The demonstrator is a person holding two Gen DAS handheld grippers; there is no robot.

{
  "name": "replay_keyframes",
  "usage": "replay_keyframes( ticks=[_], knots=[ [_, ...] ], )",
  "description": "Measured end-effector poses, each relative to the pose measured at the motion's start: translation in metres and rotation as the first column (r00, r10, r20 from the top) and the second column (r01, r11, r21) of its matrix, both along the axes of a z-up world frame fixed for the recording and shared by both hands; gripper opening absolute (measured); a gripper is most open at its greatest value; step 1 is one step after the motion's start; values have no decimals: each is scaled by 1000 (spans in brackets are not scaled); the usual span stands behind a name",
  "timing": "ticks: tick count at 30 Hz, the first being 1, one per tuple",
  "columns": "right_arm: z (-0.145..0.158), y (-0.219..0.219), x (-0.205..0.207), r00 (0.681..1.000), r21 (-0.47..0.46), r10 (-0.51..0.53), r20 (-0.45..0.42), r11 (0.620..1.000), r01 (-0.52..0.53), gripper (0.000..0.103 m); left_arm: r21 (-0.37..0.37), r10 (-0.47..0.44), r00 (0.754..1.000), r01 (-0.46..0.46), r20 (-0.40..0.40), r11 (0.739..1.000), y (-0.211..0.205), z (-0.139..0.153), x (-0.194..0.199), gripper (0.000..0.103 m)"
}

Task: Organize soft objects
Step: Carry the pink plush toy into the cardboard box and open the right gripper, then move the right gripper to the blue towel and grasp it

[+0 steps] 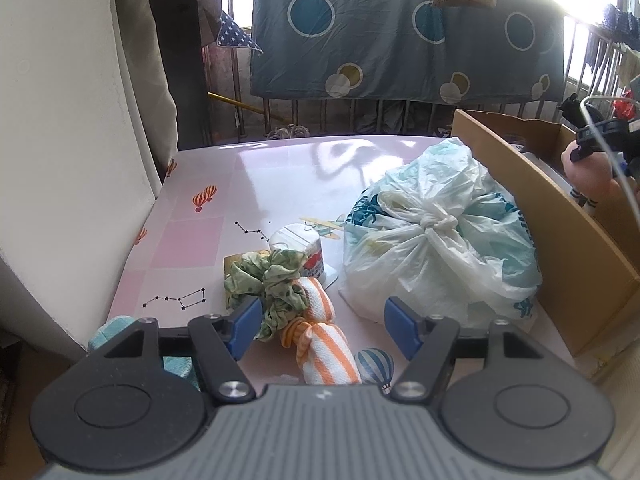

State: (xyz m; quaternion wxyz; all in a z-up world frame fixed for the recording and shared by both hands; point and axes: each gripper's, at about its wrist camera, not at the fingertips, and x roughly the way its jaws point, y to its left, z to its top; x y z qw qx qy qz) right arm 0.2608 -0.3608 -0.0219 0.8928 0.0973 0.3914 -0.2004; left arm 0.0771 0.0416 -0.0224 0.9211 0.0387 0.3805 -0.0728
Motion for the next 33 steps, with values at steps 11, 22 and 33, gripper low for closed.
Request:
replay_keyframes(
  ticks=[11,22,33],
  knots=[
    [-45,-5,20,985,265,56,-162,964,-11,90,1,7,1000,-7,0,1000,6,1,-4,69],
    [15,-25,-49,999,463,43,20,885,-48,90,44,64,997,-66,32,997,29,4,-35,71],
    [42,82,-91,906,642,362,218,646,-412,90,98,180,983,-182,33,978,69,-7,-70,71]
  ],
)
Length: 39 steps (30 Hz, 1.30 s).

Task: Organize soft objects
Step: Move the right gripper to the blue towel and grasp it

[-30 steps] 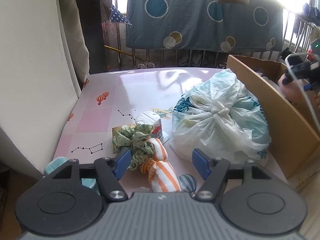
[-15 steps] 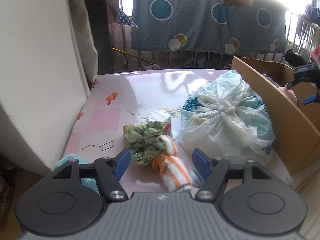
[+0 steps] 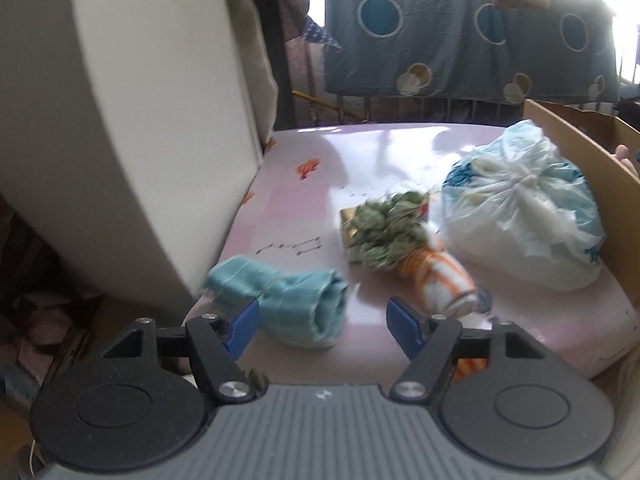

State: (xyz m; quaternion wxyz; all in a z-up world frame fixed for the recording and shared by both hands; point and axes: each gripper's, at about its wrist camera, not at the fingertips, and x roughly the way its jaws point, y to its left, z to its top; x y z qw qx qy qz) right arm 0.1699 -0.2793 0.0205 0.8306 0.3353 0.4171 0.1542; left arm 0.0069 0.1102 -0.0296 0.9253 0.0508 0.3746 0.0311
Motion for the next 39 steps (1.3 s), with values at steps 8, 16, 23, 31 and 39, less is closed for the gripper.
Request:
replay_keyframes(
  ticks=[8,16,23,31,39],
  knots=[
    [-12,147,26,921,82,391,0,917,-389,90,-83,64,997,-66,-30,994,23,-15,0,71],
    [-53,305,66,779,55,616,-117,787,-614,80,-304,193,976,-216,-106,928,69,-29,14,70],
    [-94,387,95,717,-52,655,-238,729,-683,72,-447,207,965,-258,-159,857,102,-40,38,70],
    [-132,402,99,700,-65,624,-347,729,-682,64,-478,187,951,-286,-245,831,106,-66,70,65],
    [-131,396,90,693,-51,622,-365,730,-681,42,-472,163,952,-273,-260,838,97,-75,82,37]
  ],
)
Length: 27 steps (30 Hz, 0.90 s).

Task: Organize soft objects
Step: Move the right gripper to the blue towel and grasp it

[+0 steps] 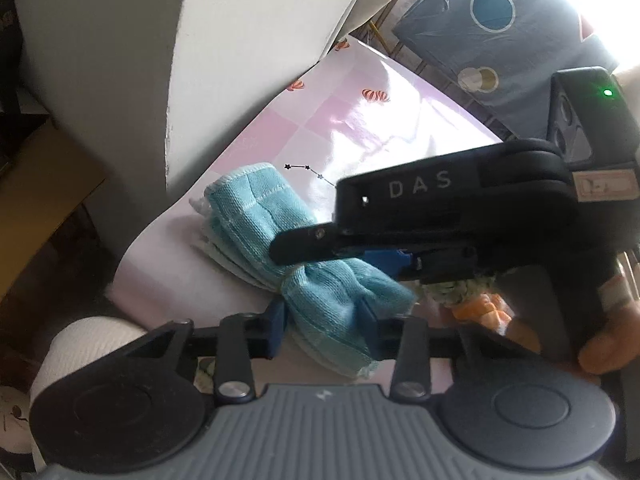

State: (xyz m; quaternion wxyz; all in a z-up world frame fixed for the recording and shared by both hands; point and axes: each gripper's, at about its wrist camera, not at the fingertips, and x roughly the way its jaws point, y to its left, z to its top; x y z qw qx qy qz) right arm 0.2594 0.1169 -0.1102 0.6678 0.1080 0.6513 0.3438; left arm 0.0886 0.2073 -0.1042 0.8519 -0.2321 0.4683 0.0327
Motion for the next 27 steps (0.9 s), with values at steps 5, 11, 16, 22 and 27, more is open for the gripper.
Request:
replay_keyframes(
  ticks=[5,11,16,22,27],
  knots=[
    [7,-8,-6,1000,29,-19,5,999,19,35,42,-35,999,33,31,999,-8,13,-7,28],
    [34,-20,-17,999,95,-41,29,995,38,33,106,-70,993,60,94,993,-21,40,-23,28],
    [70,-48,-27,994,165,-74,80,984,60,33,155,-119,980,94,161,983,-42,73,-36,28],
    [110,-112,-41,976,256,-167,140,958,127,32,218,-225,947,175,231,960,-88,107,-42,28],
    [129,-187,-55,945,312,-276,176,926,213,32,258,-350,899,284,265,924,-145,125,-36,28]
  ],
)
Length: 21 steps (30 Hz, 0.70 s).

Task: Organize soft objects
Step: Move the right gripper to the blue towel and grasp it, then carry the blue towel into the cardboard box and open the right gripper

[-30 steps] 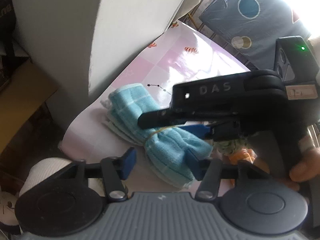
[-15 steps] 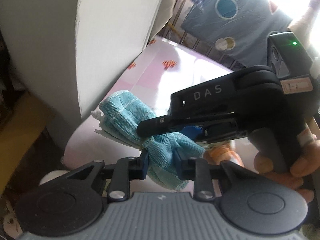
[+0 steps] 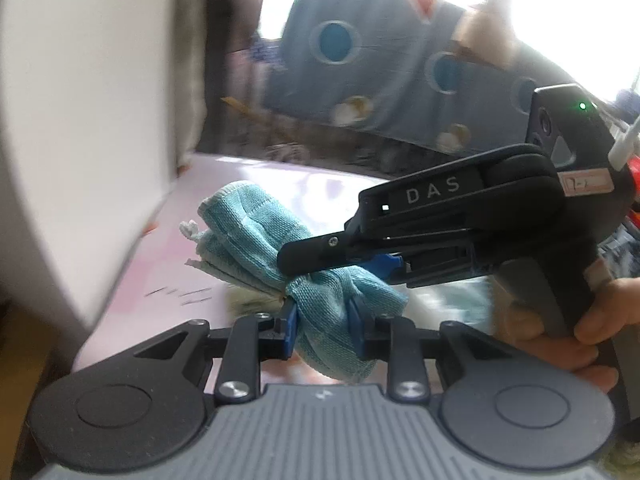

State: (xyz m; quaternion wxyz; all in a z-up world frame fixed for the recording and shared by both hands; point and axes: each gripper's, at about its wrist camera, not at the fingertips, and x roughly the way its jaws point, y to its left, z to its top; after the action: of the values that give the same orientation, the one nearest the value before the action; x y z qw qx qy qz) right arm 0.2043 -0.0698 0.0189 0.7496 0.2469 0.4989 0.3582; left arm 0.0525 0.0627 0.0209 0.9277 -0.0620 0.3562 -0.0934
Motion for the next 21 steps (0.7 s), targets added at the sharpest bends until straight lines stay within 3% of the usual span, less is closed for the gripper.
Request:
replay_keyframes(
  ticks=[4,9,14,16,21],
  knots=[
    [11,-77,-14,992,19,-126,25,992,125,31,10,-122,992,121,26,993,-57,8,10,28],
    [13,-178,-31,955,16,-293,42,956,293,30,2,-290,957,290,19,957,-141,9,30,28],
    [14,-274,-46,887,-10,-458,62,888,460,29,4,-423,906,423,16,906,-224,8,48,36],
    [15,-307,-50,852,-37,-516,87,853,520,29,20,-456,890,455,19,890,-249,5,53,48],
    [9,-375,-52,772,-111,-617,153,766,633,29,42,-433,900,435,-39,900,-266,-16,79,49]
  ],
)
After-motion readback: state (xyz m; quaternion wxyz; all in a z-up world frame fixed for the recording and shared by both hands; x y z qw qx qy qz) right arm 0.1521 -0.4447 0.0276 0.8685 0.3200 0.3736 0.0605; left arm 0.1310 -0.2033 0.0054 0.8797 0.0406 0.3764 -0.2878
